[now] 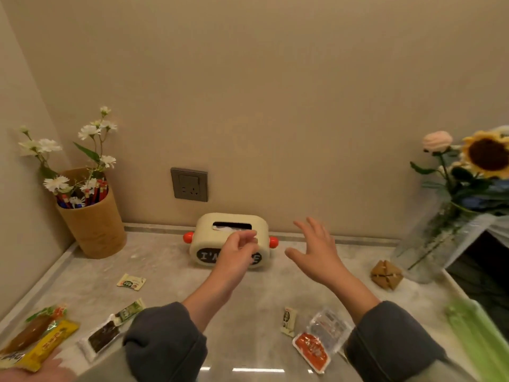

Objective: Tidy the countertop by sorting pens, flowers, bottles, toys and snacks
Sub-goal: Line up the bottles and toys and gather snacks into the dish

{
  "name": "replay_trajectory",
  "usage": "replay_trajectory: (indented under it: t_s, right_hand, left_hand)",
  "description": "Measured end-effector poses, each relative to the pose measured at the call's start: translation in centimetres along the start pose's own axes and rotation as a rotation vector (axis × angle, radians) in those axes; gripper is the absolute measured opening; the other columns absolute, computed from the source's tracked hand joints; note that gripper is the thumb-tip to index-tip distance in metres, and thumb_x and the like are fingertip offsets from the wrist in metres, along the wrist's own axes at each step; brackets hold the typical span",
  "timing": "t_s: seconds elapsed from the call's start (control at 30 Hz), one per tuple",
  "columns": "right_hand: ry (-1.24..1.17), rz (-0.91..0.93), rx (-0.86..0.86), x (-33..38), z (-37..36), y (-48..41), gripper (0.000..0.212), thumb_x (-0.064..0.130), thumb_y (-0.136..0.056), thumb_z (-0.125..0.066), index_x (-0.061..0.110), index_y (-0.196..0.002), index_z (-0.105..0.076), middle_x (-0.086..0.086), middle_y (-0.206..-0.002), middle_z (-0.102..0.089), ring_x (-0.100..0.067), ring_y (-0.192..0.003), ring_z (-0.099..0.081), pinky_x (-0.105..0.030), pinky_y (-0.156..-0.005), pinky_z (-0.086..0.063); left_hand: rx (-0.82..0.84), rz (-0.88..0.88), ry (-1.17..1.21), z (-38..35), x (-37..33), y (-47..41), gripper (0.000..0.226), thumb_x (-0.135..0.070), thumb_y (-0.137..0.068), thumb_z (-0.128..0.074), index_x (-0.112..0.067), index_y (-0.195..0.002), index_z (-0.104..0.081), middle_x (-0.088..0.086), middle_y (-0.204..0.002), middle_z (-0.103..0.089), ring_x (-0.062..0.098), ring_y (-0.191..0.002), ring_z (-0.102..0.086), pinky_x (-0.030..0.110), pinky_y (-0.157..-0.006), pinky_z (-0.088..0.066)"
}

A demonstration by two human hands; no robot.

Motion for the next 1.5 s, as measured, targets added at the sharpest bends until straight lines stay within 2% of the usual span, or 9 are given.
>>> replay_trajectory:
  t_s: [0.33, 0.53, 0.67, 0.83, 0.97, 1.07, 1.13, 1.33, 1.5]
  right_hand:
    - [-0.015, -0.195, 0.137, -14.5, 6.6, 7.8, 0.064, 0.055, -0.080, -0.055, 0.029, -0.138, -0.047, 0.000, -0.146, -0.041, -0.022, -0.140, -0.033, -0.039, -0.114, -0.029]
    - [-0.163, -0.220, 0.095, -21.3, 8.5, 13.4, 0.044, 0.031, -0.090, -0.064, 0.025, -0.132, -0.054, 0.007, -0.134, -0.049, -0.008, -0.129, -0.043, -0.016, -0.100, -0.029]
    - [-0.258, -0.224, 0.073, -23.9, 8.0, 15.7, 0.041, 0.026, -0.090, -0.064, 0.025, -0.130, -0.056, 0.007, -0.131, -0.052, -0.006, -0.123, -0.047, -0.014, -0.096, -0.030]
    - [-0.414, -0.299, 0.174, -26.5, 5.1, 17.4, 0.044, 0.022, -0.090, -0.065, 0.020, -0.133, -0.054, 0.003, -0.128, -0.055, -0.011, -0.115, -0.052, -0.021, -0.094, -0.042]
    - [-0.611, -0.364, 0.241, -27.3, 3.0, 18.0, 0.034, 0.012, -0.090, -0.063, 0.015, -0.124, -0.059, -0.006, -0.115, -0.063, -0.012, -0.092, -0.062, -0.016, -0.074, -0.050]
    - [-0.661, -0.334, 0.247, -27.0, 2.7, 18.0, 0.021, 0.008, -0.089, -0.061, 0.017, -0.106, -0.067, -0.008, -0.099, -0.068, -0.013, -0.077, -0.061, -0.030, -0.074, -0.050]
    - [-0.705, -0.310, 0.221, -26.7, 3.2, 17.8, 0.022, 0.005, -0.089, -0.060, 0.021, -0.102, -0.068, -0.007, -0.100, -0.070, -0.016, -0.085, -0.063, -0.035, -0.082, -0.050]
    - [-0.799, -0.234, 0.004, -27.0, 8.6, 16.9, 0.033, 0.006, -0.089, -0.063, 0.024, -0.116, -0.060, 0.005, -0.112, -0.064, -0.010, -0.105, -0.060, -0.032, -0.097, -0.050]
    - [-0.451, -0.312, -0.224, -31.0, 13.0, 18.8, 0.061, 0.023, -0.086, -0.069, 0.022, -0.142, -0.044, 0.008, -0.135, -0.050, -0.010, -0.125, -0.047, -0.026, -0.101, -0.039]
  left_hand:
    - [0.413, 0.078, -0.103, -19.2, 1.2, 4.2, 0.020, -0.018, -0.097, -0.049, -0.027, -0.113, -0.057, -0.003, -0.114, -0.063, 0.012, -0.105, -0.062, 0.032, -0.094, -0.049]
    - [0.591, 0.127, -0.283, -26.7, 5.5, 7.9, 0.023, -0.020, -0.090, -0.063, -0.027, -0.111, -0.057, 0.002, -0.114, -0.064, 0.011, -0.099, -0.062, 0.030, -0.086, -0.051]
    - [0.680, 0.095, -0.475, -28.2, 8.2, 10.8, 0.042, -0.028, -0.084, -0.072, -0.028, -0.120, -0.051, -0.009, -0.116, -0.058, 0.003, -0.105, -0.057, 0.017, -0.088, -0.049]
    - [0.605, 0.032, -0.632, -28.3, 9.4, 12.1, 0.059, -0.042, -0.077, -0.075, -0.035, -0.126, -0.043, -0.015, -0.124, -0.052, 0.004, -0.112, -0.054, 0.028, -0.098, -0.048]
    - [0.577, 0.008, -0.822, -28.7, 9.4, 12.7, 0.068, -0.047, -0.082, -0.068, -0.023, -0.140, -0.041, -0.005, -0.134, -0.051, 0.010, -0.118, -0.051, 0.024, -0.099, -0.042]
    - [0.586, 0.003, -0.883, -28.9, 9.4, 13.0, 0.070, -0.053, -0.085, -0.063, -0.022, -0.143, -0.039, -0.004, -0.143, -0.046, 0.011, -0.125, -0.048, 0.022, -0.099, -0.037]
    - [0.570, -0.005, -0.875, -28.9, 9.0, 12.7, 0.072, -0.055, -0.084, -0.063, -0.024, -0.144, -0.038, -0.005, -0.143, -0.047, 0.012, -0.124, -0.049, 0.022, -0.099, -0.038]
    - [0.475, -0.185, -0.721, -30.7, 3.5, 11.4, 0.038, -0.045, -0.080, -0.070, -0.036, -0.114, -0.055, -0.014, -0.103, -0.063, 0.004, -0.092, -0.060, 0.034, -0.087, -0.052]
    - [0.333, -0.330, -0.464, -33.7, -0.5, 10.5, 0.046, -0.038, -0.081, -0.072, -0.038, -0.121, -0.050, -0.006, -0.116, -0.059, 0.011, -0.105, -0.058, 0.024, -0.087, -0.048]
Point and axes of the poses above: each hand's wrist, its own y-axis away from the middle knuckle, its own z-axis out of the back of the hand, x = y × z, the point moved 9 cm from there along -y, towards the middle knuckle
